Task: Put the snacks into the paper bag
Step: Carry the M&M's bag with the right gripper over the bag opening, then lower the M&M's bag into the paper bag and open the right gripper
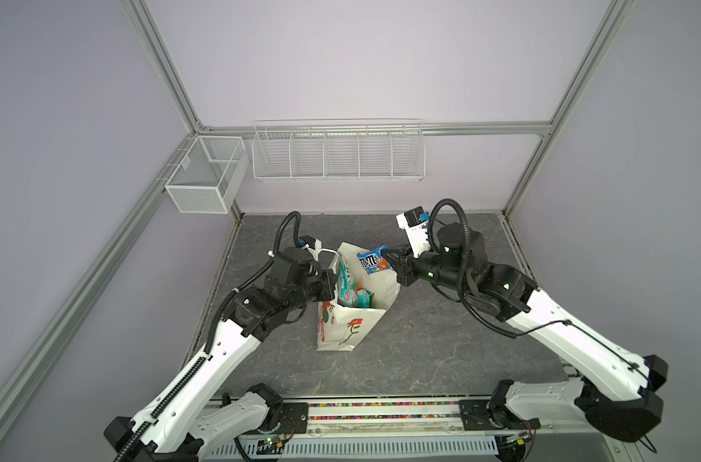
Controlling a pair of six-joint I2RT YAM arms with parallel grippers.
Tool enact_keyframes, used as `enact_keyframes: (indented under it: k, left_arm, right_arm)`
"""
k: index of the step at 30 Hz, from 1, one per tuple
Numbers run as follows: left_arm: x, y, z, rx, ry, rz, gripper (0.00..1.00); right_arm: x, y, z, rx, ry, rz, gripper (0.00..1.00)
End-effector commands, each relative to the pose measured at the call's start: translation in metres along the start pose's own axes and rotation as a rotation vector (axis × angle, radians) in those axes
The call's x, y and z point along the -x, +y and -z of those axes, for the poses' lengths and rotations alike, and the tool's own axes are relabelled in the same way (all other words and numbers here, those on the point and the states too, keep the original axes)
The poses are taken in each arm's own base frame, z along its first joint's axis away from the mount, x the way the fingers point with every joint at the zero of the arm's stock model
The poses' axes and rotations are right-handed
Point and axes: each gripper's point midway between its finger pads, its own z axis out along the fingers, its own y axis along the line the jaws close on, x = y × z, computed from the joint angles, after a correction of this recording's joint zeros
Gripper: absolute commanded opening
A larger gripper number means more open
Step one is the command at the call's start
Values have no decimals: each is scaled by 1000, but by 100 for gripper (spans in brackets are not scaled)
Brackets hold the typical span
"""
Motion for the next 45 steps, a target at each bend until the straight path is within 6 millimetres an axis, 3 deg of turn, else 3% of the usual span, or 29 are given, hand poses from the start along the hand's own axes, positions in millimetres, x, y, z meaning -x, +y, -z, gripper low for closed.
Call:
enact_keyframes:
  k: [1, 20, 22, 26, 29, 36, 45]
  left_arm:
    - [29, -27, 16, -94, -97, -4, 0]
    - [29, -28, 17, -100, -98, -5, 0]
    - [29, -28, 17, -100, -99, -5, 0]
    - [29, -27, 18, -94, -100, -8, 0]
    - [29, -26, 19, -89, -104, -9, 0]
    - [28, -24, 18, -80, -103, -10, 0]
    - [30, -23, 21, -68, -108, -21, 0]
  right_arm:
    - [9, 3, 0, -7, -20, 28, 9]
    - [5, 7, -8, -37, 5, 47, 10]
    - [5, 8, -7, -42, 8, 51, 17]
    - [5, 9, -4, -33, 8, 59, 40]
    - [9, 4, 5, -65, -6, 67, 44]
    - [10, -21, 24, -215, 4, 50, 70]
    - [-6, -61, 37, -405, 71, -17, 80]
